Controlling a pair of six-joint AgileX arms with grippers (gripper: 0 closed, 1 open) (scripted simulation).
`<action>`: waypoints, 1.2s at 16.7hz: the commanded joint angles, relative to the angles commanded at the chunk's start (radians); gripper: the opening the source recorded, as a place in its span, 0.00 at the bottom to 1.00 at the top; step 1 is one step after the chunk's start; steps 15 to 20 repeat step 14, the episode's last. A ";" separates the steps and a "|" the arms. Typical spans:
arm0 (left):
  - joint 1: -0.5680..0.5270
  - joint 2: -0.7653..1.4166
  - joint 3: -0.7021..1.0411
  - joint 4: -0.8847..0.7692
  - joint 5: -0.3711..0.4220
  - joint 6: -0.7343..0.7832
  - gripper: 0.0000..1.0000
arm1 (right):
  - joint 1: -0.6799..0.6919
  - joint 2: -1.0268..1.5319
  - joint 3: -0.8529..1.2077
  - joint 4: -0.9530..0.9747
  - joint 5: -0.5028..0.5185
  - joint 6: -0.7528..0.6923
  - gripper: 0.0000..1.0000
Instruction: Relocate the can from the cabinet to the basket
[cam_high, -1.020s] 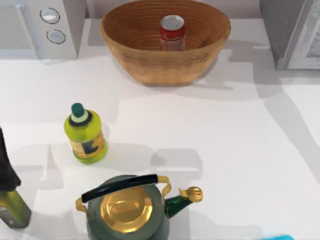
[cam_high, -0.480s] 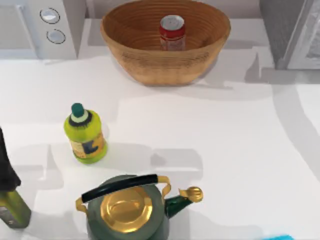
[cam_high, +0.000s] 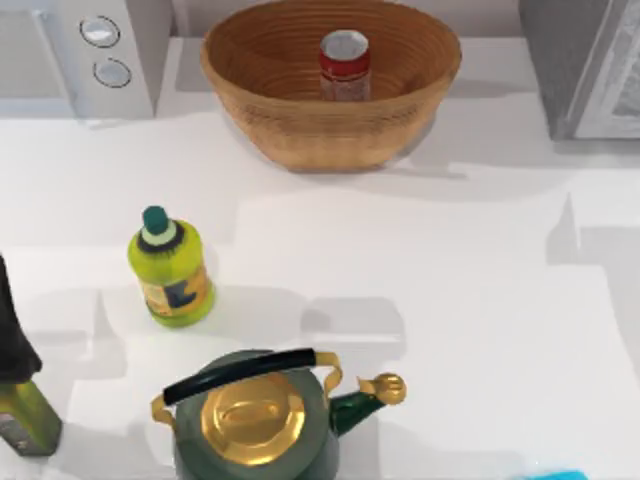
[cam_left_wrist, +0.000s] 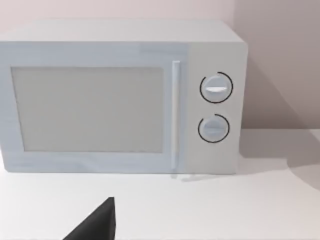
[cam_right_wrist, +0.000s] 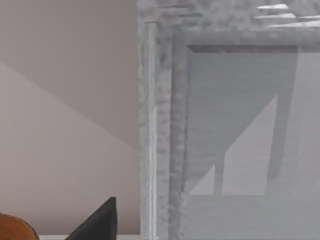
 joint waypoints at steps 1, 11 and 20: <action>0.000 0.000 0.000 0.000 0.000 0.000 1.00 | -0.017 -0.070 -0.100 0.020 -0.020 0.000 1.00; 0.000 0.000 0.000 0.000 0.000 0.000 1.00 | -0.140 -0.589 -0.778 0.166 -0.167 0.000 1.00; 0.000 0.000 0.000 0.000 0.000 0.000 1.00 | -0.144 -0.605 -0.797 0.171 -0.172 0.000 1.00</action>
